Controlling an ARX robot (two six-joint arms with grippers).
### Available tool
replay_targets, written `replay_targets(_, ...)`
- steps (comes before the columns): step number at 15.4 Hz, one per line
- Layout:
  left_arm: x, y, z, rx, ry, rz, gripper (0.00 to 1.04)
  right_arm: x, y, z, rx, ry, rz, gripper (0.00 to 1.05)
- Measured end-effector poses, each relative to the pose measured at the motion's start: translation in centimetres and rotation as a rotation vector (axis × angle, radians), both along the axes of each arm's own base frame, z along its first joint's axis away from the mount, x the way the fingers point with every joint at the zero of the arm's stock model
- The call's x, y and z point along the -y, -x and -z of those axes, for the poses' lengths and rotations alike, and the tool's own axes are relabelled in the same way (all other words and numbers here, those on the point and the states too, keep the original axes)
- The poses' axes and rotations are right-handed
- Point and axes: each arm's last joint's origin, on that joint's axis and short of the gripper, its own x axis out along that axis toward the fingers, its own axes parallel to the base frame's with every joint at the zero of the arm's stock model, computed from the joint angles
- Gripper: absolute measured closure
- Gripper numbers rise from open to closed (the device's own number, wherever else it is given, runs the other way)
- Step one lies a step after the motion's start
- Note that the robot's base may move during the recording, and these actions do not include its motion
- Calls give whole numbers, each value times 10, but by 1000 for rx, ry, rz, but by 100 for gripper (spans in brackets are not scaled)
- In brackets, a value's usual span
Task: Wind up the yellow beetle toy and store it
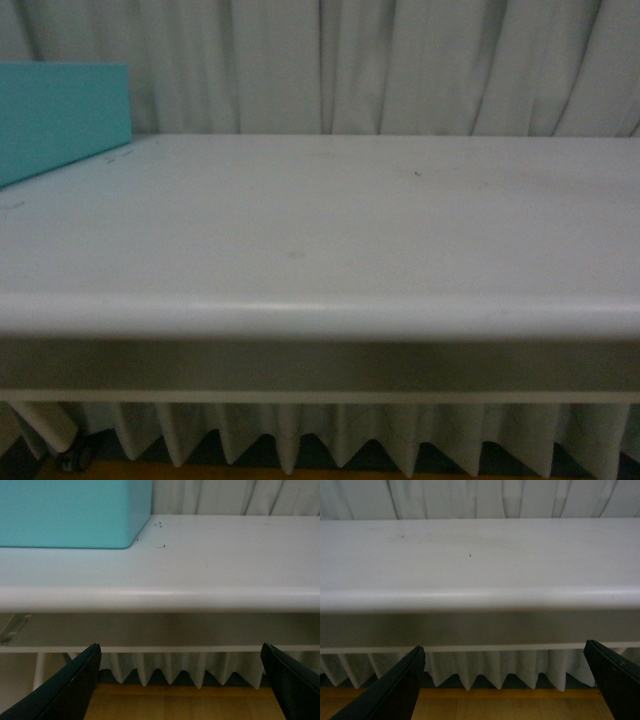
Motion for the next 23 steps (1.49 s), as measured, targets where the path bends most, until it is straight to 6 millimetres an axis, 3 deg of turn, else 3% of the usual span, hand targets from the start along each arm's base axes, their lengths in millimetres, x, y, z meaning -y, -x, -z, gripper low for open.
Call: replay_targets(23, 0, 0, 0, -2, 0, 1, 7, 0, 0, 0, -1, 0, 0, 7)
